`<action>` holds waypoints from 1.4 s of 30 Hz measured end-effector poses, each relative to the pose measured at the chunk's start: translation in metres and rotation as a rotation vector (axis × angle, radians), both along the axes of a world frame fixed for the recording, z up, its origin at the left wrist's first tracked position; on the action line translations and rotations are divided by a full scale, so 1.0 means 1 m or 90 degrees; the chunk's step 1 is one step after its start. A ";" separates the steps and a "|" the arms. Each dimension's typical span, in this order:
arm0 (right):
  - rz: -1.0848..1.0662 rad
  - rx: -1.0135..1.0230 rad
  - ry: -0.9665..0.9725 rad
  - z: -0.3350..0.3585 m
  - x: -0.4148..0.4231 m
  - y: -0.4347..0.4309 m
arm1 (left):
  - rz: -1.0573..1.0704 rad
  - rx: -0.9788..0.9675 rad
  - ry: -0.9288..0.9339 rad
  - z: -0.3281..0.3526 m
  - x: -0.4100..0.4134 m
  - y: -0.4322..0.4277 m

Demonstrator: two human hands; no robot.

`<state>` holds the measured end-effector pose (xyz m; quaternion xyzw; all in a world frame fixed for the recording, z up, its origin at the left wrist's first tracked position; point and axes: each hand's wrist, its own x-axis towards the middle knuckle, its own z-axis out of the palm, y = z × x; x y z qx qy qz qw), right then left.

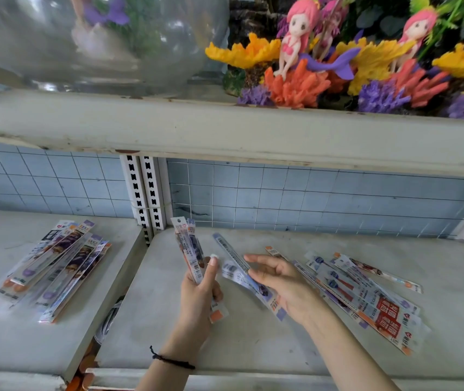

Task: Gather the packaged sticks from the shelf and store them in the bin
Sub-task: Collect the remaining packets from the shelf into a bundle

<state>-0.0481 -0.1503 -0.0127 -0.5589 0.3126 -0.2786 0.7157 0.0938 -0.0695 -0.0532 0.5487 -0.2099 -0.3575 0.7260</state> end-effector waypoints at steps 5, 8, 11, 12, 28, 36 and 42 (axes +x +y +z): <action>-0.004 0.002 -0.059 -0.004 -0.008 0.006 | 0.054 0.006 -0.002 0.000 -0.001 -0.001; -0.069 0.058 -0.153 -0.006 -0.009 0.003 | 0.026 0.027 0.035 -0.001 0.001 -0.001; -0.031 0.028 -0.105 -0.003 -0.008 0.006 | -0.048 0.007 0.060 0.001 0.001 0.000; -0.006 -0.007 -0.048 -0.002 -0.007 0.008 | -0.067 -0.005 0.071 0.003 0.001 0.000; 0.077 -0.031 0.112 -0.005 -0.001 0.012 | 0.005 -0.087 0.187 0.000 0.008 0.003; -0.090 0.266 -0.098 -0.010 0.007 0.008 | -0.038 -0.118 0.174 0.004 0.005 0.007; -0.238 0.339 -0.192 -0.007 0.009 -0.006 | -0.209 -0.106 0.137 0.009 -0.001 0.012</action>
